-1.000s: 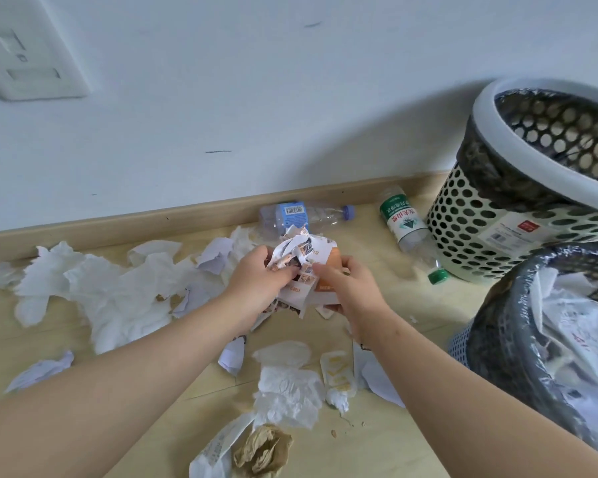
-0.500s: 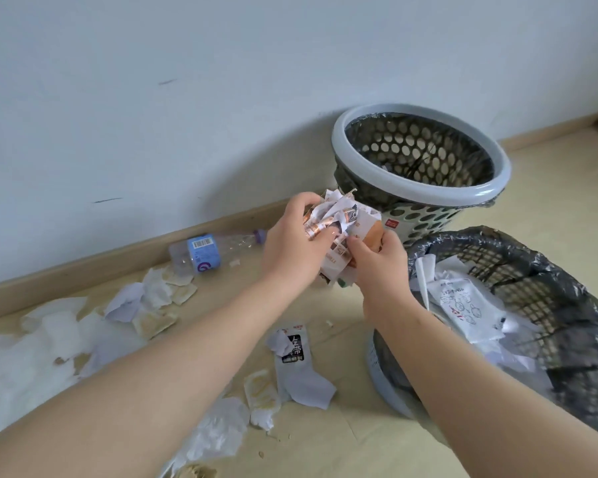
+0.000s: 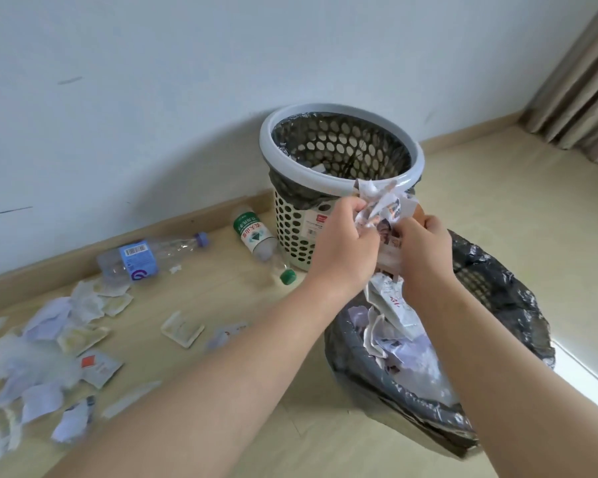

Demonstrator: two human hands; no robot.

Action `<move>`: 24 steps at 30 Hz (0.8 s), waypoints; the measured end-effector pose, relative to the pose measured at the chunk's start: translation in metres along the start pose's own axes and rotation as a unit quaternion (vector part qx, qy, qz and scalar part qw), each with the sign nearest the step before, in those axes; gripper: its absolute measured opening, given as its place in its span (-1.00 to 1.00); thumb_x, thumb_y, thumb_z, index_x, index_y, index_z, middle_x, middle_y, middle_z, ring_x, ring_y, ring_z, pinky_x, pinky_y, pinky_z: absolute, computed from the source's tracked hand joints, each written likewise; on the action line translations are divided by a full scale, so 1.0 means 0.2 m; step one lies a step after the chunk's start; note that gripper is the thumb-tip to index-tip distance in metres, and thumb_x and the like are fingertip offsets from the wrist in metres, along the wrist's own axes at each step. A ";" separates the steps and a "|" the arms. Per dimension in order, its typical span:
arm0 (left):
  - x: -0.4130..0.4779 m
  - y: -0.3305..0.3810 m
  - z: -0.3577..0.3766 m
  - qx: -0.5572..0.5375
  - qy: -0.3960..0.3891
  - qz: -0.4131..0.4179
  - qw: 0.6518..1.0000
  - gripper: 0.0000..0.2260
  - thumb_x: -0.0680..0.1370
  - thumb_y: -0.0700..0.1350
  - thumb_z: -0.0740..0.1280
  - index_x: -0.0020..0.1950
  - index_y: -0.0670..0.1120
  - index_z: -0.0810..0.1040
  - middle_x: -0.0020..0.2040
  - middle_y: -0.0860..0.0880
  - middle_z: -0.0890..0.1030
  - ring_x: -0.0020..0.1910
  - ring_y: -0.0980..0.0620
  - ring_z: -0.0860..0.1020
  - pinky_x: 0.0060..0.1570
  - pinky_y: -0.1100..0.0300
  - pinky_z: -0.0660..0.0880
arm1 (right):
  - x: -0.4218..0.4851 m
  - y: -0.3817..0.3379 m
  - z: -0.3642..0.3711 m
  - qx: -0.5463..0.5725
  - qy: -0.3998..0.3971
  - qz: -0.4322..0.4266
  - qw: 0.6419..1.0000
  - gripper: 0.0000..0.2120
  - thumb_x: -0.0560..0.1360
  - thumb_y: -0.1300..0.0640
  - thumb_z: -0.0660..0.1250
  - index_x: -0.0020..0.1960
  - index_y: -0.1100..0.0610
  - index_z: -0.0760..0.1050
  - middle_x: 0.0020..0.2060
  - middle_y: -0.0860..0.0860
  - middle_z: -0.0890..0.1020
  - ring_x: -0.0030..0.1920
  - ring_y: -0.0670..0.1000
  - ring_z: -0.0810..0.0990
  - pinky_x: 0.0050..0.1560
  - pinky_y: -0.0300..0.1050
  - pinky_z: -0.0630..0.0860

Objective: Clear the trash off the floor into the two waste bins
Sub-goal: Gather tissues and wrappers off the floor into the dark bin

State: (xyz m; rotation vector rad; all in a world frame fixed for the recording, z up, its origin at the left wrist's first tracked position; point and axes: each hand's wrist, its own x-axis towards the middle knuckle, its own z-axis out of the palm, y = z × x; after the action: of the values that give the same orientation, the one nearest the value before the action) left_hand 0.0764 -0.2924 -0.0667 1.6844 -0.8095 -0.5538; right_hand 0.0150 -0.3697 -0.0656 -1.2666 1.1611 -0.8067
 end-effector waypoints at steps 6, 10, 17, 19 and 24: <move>-0.11 -0.12 0.12 0.301 -0.096 0.096 0.944 -0.71 0.58 -0.05 0.18 0.29 -0.03 0.35 0.05 -0.03 0.56 -0.02 -0.05 0.51 -0.04 0.11 0.35 | 0.05 0.23 -0.16 -0.112 0.030 0.070 0.991 -0.82 0.51 0.17 0.15 0.11 0.14 0.35 -0.27 0.03 0.45 -0.24 0.05 0.47 -0.20 -0.02 0.50; -0.13 -0.17 0.11 0.388 -0.091 0.149 0.905 -0.64 0.60 0.11 0.09 0.34 -0.01 0.33 -0.07 0.01 0.60 0.06 -0.02 0.53 0.35 -0.07 0.13 | 0.05 0.25 -0.16 -0.108 0.040 0.111 0.987 -0.76 0.51 0.20 0.12 0.17 0.10 0.31 -0.26 0.05 0.46 -0.30 0.01 0.43 -0.26 -0.09 0.43; -0.12 -0.26 -0.04 0.348 -0.060 0.189 0.916 -0.64 0.63 -0.01 0.08 0.39 -0.08 0.31 -0.11 -0.10 0.58 -0.08 -0.09 0.51 -0.26 0.15 0.28 | -0.01 0.26 0.00 -0.087 -0.032 0.130 0.987 -0.69 0.51 0.25 0.13 0.24 0.21 0.39 -0.23 0.13 0.53 -0.43 0.01 0.48 -0.57 -0.28 0.36; -0.11 -0.27 -0.10 0.366 -0.044 0.170 0.914 -0.67 0.63 -0.05 0.08 0.37 -0.07 0.32 -0.08 -0.10 0.59 -0.03 -0.10 0.50 -0.23 0.13 0.31 | -0.03 0.26 0.06 -0.084 -0.048 0.125 0.987 -0.72 0.51 0.24 0.13 0.20 0.19 0.39 -0.19 0.13 0.54 -0.39 0.01 0.49 -0.48 -0.23 0.37; -0.09 -0.32 -0.27 0.406 -0.035 0.122 0.905 -0.73 0.62 -0.06 0.07 0.25 -0.06 0.43 0.05 -0.04 0.59 0.10 -0.06 0.46 -0.03 0.11 0.36 | -0.05 0.27 0.16 -0.142 -0.064 0.067 0.986 -0.71 0.51 0.19 0.19 0.22 0.16 0.37 -0.15 0.02 0.52 -0.30 -0.06 0.46 -0.37 -0.20 0.36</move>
State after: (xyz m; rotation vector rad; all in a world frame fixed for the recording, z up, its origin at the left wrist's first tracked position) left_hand 0.1180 -0.2363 -0.1164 2.2648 -1.4081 -0.0809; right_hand 0.0362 -0.3416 -0.1189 -1.4329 1.2735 -0.4643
